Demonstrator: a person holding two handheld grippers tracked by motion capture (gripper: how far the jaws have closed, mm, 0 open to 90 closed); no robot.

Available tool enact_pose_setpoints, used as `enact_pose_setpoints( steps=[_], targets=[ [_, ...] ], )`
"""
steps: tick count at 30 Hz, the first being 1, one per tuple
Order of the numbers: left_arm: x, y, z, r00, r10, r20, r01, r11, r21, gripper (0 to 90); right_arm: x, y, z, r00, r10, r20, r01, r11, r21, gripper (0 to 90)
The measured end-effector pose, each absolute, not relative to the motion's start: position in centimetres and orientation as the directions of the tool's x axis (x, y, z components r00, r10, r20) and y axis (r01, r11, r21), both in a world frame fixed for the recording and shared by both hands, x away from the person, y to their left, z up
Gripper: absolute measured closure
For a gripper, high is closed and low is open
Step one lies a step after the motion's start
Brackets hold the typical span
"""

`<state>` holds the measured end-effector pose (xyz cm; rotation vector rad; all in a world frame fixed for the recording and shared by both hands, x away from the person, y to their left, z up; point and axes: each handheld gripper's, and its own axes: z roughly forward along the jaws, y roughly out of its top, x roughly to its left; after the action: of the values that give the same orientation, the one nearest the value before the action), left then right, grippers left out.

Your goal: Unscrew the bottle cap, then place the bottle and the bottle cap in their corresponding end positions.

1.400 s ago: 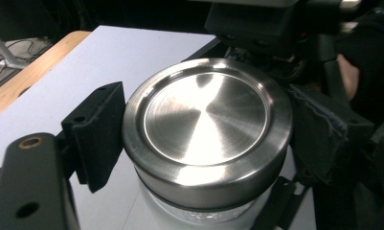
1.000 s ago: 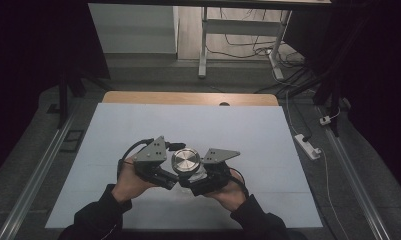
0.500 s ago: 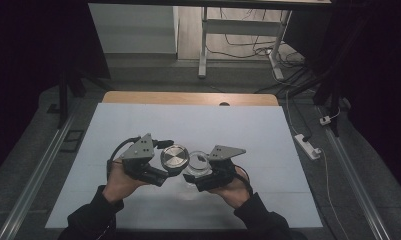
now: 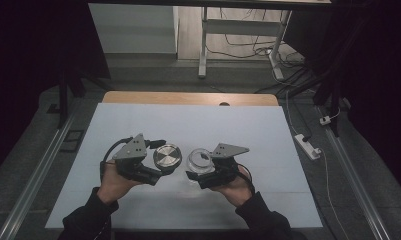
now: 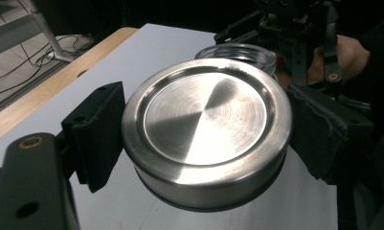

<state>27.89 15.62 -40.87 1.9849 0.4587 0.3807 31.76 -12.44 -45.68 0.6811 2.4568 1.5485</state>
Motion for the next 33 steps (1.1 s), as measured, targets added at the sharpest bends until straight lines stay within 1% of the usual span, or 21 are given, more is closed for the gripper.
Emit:
enact_pose_setpoints(
  steps=[13, 26, 33],
  targets=[
    [28.3, 17.0, -42.5, 0.853, 0.520, 0.044, 0.202, -0.407, 0.891, 18.4, 32.2, -12.9, -45.4, -0.872, 0.478, 0.105, 0.296, 0.343, 0.891, 14.3],
    [28.5, 18.3, -43.7, 0.831, 0.554, 0.043, 0.223, -0.403, 0.888, 18.4, 32.8, -12.7, -45.4, -0.864, 0.492, 0.105, 0.299, 0.336, 0.893, 14.3],
    [29.1, 18.3, -44.4, 0.820, 0.570, 0.045, 0.235, -0.408, 0.882, 18.4, 32.6, -12.6, -45.4, -0.870, 0.480, 0.110, 0.298, 0.335, 0.894, 14.3]
  ],
)
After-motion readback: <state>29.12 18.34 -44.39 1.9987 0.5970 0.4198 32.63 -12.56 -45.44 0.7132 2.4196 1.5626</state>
